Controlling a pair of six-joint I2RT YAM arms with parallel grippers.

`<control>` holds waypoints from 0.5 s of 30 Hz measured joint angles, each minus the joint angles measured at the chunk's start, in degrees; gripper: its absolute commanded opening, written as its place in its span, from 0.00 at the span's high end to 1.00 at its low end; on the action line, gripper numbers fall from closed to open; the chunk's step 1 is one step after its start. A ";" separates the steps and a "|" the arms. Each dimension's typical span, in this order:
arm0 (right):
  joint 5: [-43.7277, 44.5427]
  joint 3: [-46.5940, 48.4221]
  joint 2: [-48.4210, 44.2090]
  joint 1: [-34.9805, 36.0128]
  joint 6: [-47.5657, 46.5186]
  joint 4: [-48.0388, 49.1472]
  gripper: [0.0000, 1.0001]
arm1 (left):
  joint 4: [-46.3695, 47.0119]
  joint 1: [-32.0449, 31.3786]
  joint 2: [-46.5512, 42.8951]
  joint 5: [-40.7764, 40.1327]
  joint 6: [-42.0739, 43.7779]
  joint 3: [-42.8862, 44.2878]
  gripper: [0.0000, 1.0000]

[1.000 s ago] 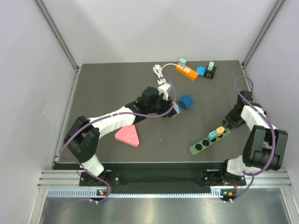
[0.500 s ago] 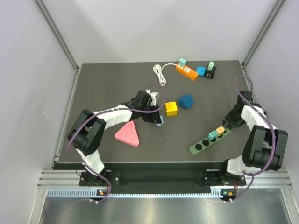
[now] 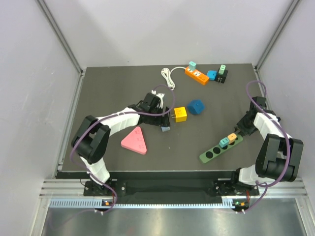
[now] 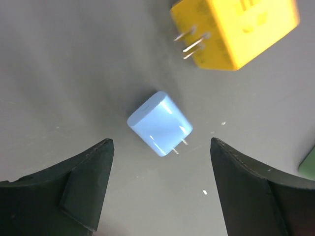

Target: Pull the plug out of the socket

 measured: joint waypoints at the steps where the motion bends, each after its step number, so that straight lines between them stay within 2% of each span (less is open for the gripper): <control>1: 0.00 0.02 0.00 0.00 -0.02 0.00 0.76 | 0.11 -0.22 -1.05 -0.98 0.04 -0.13 0.18; 4: -0.04 0.02 0.02 0.00 -0.15 0.02 0.76 | 2.47 -2.62 -5.40 -3.21 1.11 -1.66 0.21; 7: -0.04 0.02 0.20 0.00 -0.17 0.02 0.76 | 6.75 -8.66 -9.09 -4.11 3.58 -2.64 0.23; 12: -0.07 0.02 0.57 0.00 -0.20 0.04 0.76 | 15.21 -19.41 -9.68 -2.60 9.11 -2.64 0.21; 15: -0.11 0.02 0.59 0.00 -0.22 0.07 0.76 | 17.27 -23.17 -7.76 -0.68 12.26 -1.16 0.20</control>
